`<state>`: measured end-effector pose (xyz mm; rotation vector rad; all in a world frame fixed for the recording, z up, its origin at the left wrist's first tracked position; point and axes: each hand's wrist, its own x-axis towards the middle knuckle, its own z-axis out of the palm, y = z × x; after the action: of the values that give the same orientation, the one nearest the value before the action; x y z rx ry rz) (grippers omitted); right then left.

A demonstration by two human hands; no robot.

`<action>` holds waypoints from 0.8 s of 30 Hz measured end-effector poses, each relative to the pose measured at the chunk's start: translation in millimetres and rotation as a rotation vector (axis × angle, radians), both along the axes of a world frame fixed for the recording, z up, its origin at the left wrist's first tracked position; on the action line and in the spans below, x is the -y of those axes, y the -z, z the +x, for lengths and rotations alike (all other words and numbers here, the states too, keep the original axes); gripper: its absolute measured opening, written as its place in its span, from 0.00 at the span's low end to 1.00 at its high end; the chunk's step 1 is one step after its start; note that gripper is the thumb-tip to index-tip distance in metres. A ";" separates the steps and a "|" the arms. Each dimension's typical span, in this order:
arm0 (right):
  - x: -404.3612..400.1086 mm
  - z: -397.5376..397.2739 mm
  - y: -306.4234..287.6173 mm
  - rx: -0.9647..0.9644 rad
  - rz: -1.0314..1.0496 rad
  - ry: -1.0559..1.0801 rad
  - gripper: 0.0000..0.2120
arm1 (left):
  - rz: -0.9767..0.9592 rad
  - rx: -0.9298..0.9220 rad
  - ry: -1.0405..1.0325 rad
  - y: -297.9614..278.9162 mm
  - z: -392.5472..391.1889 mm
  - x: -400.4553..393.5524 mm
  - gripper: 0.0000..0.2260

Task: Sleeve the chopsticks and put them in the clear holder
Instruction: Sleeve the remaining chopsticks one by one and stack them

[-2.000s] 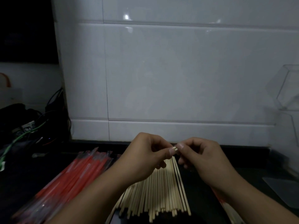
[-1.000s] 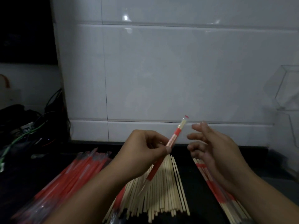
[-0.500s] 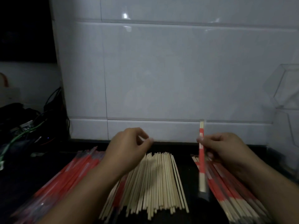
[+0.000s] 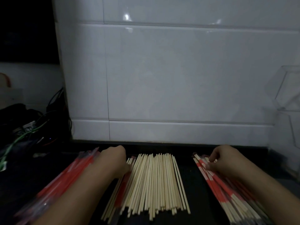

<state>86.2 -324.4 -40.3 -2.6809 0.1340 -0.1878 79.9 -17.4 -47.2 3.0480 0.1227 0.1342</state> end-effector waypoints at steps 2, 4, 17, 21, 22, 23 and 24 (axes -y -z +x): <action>-1.6 0.5 0.4 -0.002 -0.034 -0.010 0.07 | -0.002 -0.001 0.000 1.7 1.5 1.3 0.16; -2.3 1.8 1.7 -0.006 -0.066 -0.017 0.04 | -0.015 0.000 0.004 2.8 3.3 2.0 0.15; -1.7 2.8 1.1 0.304 -0.031 -0.073 0.07 | -0.114 -0.017 0.001 7.9 11.9 -1.7 0.17; -33.2 -16.1 3.7 0.249 -0.013 -0.268 0.03 | -0.162 -0.029 -0.011 6.9 12.7 -1.2 0.17; -40.1 -19.0 7.5 0.200 -0.052 -0.307 0.03 | -0.168 -0.024 -0.019 5.6 11.3 -0.9 0.16; -45.6 -20.5 11.4 0.168 -0.108 -0.342 0.06 | -0.174 -0.003 -0.035 3.8 9.7 -0.7 0.16; -49.9 -22.1 14.8 0.143 -0.158 -0.371 0.09 | -0.183 0.038 -0.054 1.3 6.8 -0.2 0.17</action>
<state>64.1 -274.5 -55.2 -2.7756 -0.4358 -0.2805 86.7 -17.2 -48.5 2.8591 0.2035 0.1746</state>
